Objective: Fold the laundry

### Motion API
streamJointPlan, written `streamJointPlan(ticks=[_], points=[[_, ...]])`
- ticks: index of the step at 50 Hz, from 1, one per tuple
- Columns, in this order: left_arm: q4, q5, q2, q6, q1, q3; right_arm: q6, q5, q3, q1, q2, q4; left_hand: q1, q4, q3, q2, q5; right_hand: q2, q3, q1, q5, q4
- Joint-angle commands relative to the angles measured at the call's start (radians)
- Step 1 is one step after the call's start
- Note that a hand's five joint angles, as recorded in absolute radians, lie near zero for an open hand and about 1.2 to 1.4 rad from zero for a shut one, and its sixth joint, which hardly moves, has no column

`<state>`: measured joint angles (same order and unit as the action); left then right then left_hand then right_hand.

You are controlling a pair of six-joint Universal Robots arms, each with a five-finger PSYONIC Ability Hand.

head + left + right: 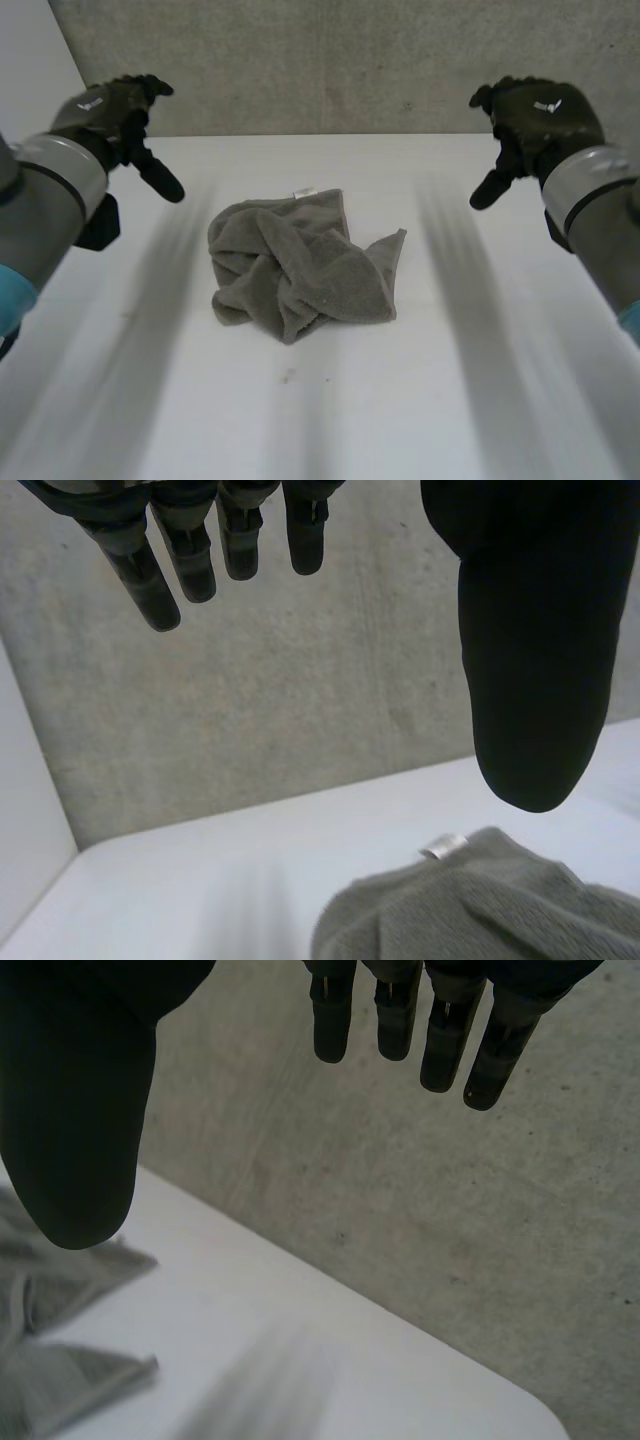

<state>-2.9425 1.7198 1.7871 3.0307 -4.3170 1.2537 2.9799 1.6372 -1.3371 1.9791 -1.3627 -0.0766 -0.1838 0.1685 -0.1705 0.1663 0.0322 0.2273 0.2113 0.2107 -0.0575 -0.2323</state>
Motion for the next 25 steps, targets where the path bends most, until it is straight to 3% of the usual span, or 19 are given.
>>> streamJointPlan(ticks=[1,8,21,25], points=[[0.106,-0.005,-0.044,0.0,-0.02,-0.053,0.102,-0.005,0.079,0.0,-0.016,-0.109,0.009,0.006,-0.004,0.008,-0.032,-0.053,-0.037,-0.036,0.058,0.058],[0.194,-0.013,-0.055,0.007,-0.029,-0.083,0.106,-0.005,0.079,-0.002,-0.019,-0.114,0.009,0.006,-0.004,0.008,-0.032,-0.053,-0.037,-0.036,0.058,0.058],[0.186,-0.013,-0.06,0.01,-0.03,-0.062,0.091,-0.013,0.059,0.001,-0.007,-0.097,0.009,0.006,-0.004,0.008,-0.032,-0.053,-0.037,-0.036,0.058,0.058],[0.131,-0.048,-0.042,0.013,-0.033,-0.04,0.056,-0.062,0.049,0.003,0.034,-0.034,0.009,0.006,-0.004,0.008,-0.032,-0.053,-0.037,-0.036,0.058,0.058]])
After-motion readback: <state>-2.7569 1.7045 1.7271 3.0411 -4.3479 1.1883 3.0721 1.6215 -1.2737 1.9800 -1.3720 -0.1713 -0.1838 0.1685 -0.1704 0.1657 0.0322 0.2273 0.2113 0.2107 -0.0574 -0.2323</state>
